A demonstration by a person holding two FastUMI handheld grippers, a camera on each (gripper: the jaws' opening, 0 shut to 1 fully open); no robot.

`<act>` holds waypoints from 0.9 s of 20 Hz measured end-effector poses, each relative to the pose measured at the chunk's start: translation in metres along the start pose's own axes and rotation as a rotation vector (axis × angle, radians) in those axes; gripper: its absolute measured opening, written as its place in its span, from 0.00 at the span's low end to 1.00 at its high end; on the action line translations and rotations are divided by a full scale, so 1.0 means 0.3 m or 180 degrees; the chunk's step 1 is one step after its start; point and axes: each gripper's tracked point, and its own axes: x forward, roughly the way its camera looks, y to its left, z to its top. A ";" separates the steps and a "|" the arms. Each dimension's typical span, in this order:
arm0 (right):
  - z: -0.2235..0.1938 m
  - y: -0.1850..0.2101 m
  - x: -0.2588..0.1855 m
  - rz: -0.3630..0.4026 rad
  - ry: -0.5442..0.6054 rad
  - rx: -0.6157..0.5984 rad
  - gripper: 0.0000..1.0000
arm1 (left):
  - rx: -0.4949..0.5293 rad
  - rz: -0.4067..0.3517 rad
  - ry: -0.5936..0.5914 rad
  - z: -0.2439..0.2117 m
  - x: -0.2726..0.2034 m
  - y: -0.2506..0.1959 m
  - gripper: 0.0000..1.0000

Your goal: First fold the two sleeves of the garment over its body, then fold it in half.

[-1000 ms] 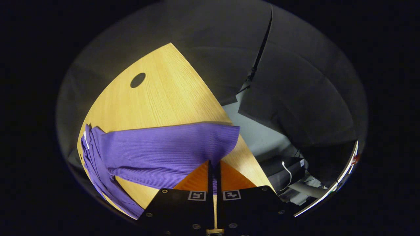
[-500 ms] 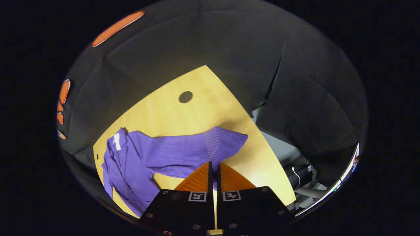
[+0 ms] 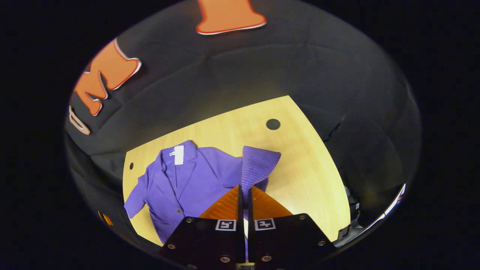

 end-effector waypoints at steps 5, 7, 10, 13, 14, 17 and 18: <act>-0.003 0.239 -0.045 0.0128 -0.0042 -0.0211 0.04 | -0.0047 0.0126 -0.0126 0.014 -0.013 0.153 0.96; -0.001 0.324 -0.066 0.0157 -0.0077 -0.0291 0.04 | -0.0084 0.0163 -0.0157 0.014 -0.013 0.202 0.96; -0.008 0.466 -0.113 0.0264 -0.0122 -0.0423 0.04 | -0.0154 0.0207 -0.0149 -0.009 -0.008 0.263 0.96; -0.008 0.618 -0.134 0.0362 -0.0185 -0.0634 0.03 | -0.0212 0.0245 -0.0133 -0.028 0.006 0.320 0.96; -0.015 0.667 -0.138 0.0401 -0.0190 -0.0707 0.03 | -0.0229 0.0255 -0.0132 -0.031 0.007 0.342 0.96; -0.035 0.795 -0.104 0.0396 -0.0208 -0.0909 0.04 | -0.0264 0.0301 -0.0117 -0.054 0.021 0.402 0.96; -0.049 0.833 -0.083 0.0411 -0.0187 -0.0960 0.04 | -0.0270 0.0324 -0.0105 -0.067 0.024 0.425 0.96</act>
